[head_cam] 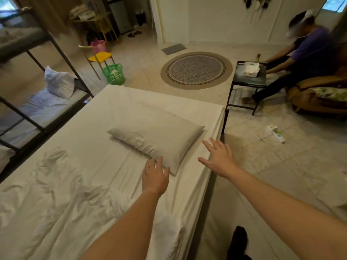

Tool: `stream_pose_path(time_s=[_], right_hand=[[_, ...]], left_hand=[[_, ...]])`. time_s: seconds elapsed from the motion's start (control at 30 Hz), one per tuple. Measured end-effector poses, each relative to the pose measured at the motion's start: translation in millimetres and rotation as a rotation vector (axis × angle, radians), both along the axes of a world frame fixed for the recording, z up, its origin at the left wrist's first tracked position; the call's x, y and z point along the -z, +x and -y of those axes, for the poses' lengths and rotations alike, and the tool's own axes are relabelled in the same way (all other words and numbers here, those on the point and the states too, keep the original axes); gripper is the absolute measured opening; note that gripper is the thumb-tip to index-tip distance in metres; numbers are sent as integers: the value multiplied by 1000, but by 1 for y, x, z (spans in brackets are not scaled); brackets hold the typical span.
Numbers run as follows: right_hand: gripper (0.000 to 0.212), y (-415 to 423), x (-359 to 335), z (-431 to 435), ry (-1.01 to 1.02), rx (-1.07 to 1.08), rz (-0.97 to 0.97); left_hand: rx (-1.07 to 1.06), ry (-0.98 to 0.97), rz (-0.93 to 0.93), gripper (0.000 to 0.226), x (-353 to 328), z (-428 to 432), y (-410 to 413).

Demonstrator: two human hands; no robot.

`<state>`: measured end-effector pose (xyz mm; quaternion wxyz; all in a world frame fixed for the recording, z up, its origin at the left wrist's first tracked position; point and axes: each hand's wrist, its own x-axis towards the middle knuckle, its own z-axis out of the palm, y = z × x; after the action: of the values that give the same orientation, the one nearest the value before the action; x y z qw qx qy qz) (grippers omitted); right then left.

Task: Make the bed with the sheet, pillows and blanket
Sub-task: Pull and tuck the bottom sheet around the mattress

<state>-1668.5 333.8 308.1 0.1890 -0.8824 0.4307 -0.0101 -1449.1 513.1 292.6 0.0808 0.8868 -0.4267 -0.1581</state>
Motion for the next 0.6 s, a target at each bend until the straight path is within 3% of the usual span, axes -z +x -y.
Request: stream_pose_path(time_s=[0.4,0.6], right_hand=[[80,-53,-24,225,47,-68,-41],[80,-41,-20,339,13,-91,-28]], left_hand=[[-85,-7,-46,64,-5,216,-75],[-103,-10,-43,65,-2,325,-72]])
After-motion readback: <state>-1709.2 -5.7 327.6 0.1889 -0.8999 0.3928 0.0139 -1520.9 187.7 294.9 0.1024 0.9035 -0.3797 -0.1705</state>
